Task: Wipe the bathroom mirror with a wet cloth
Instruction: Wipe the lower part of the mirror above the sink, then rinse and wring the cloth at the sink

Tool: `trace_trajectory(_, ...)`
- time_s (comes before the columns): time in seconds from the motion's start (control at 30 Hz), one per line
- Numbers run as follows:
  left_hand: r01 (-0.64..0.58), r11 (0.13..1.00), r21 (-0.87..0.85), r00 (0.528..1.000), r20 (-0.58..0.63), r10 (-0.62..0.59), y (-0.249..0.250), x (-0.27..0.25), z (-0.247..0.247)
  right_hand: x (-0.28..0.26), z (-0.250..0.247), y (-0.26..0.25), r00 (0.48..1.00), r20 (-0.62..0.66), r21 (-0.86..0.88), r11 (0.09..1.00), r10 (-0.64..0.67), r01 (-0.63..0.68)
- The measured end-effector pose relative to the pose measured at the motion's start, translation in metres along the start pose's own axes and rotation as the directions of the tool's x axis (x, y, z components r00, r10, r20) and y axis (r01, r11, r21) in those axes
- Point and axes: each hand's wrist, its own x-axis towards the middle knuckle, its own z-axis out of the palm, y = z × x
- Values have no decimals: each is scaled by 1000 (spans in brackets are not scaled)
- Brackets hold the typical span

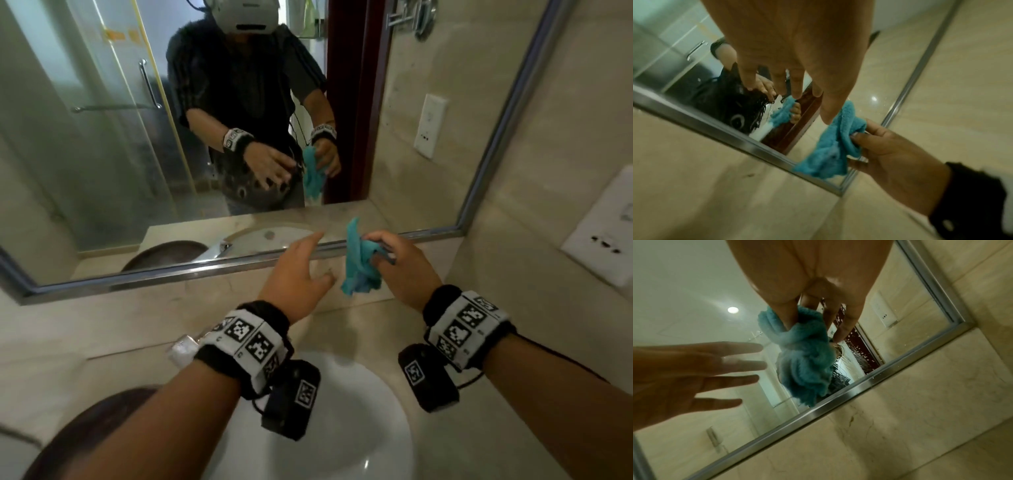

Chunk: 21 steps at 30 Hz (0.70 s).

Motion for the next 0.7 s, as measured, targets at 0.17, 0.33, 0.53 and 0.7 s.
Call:
trace_trajectory(0.17, 138, 896, -423, 986, 144, -85, 11, -20, 0, -32, 12, -17, 995, 86, 19, 998, -59, 58)
trace_trajectory(0.33, 54, 904, -424, 990, 139, 6, 6, -34, -6, -53, 15, -28, 997, 61, 37, 998, -46, 43)
trace_trajectory(0.53, 60, 919, -390, 992, 124, -12, -1, -45, -14, -58, 1, -30, 998, -60, -93, 995, 25, -31)
trace_trajectory(0.7, 155, 894, -421, 986, 129, -110, -8, -44, -20, -50, -24, -10, 955, -245, -92, 976, 170, -197)
